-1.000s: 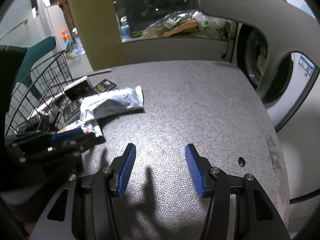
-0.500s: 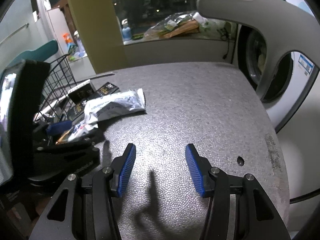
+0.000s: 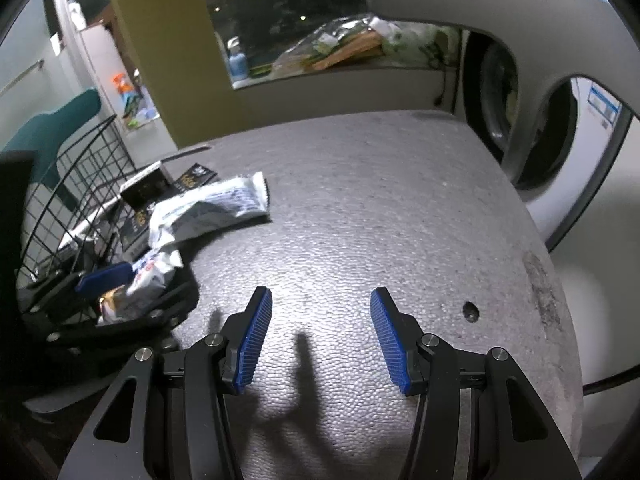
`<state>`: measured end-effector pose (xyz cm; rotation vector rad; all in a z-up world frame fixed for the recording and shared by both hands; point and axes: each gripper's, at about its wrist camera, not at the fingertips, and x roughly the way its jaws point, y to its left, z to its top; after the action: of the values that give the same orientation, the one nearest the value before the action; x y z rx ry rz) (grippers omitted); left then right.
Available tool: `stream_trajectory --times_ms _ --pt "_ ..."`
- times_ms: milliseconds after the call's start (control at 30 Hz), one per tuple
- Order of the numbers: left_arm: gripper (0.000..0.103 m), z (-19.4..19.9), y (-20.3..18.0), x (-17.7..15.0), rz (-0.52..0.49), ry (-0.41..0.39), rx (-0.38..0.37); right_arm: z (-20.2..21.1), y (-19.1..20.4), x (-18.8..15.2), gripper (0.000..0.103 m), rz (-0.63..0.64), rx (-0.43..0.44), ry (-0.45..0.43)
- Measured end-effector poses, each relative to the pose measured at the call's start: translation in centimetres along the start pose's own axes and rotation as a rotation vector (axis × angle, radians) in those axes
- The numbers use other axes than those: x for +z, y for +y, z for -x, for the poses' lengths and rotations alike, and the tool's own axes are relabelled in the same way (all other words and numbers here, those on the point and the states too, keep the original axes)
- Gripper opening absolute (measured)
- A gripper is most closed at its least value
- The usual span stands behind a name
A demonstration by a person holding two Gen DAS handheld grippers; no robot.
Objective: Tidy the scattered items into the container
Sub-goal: 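Move the left gripper toward the blue-printed snack bar on the table, then grasp the blue-printed snack bar with the left gripper while the right grasps a white biscuit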
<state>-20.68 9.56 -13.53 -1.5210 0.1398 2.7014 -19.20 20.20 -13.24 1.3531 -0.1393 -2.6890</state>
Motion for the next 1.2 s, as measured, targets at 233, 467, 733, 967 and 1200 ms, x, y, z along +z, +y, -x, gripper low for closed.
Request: stream_trajectory --times_ms 233,467,733,967,1200 --pt "0.074 -1.3 0.9 0.5 -0.017 0.023 0.063 0.2 -0.2 0.2 0.052 -0.009 -0.003 -0.008" --pt "0.074 -2.7 1.6 0.1 -0.008 0.036 0.084 0.2 0.2 0.1 0.052 -0.002 0.008 -0.004" --pt "0.064 -3.0 2.6 0.1 0.043 0.044 0.04 -0.2 0.5 -0.1 0.052 0.001 0.01 0.002" --pt "0.047 -1.8 3.1 -0.4 0.112 0.041 -0.024 -0.6 0.5 0.3 0.052 -0.008 0.013 0.007" --pt "0.043 -0.4 2.5 -1.9 0.17 0.048 -0.048 -3.4 1.7 2.8 0.052 -0.041 0.045 0.02"
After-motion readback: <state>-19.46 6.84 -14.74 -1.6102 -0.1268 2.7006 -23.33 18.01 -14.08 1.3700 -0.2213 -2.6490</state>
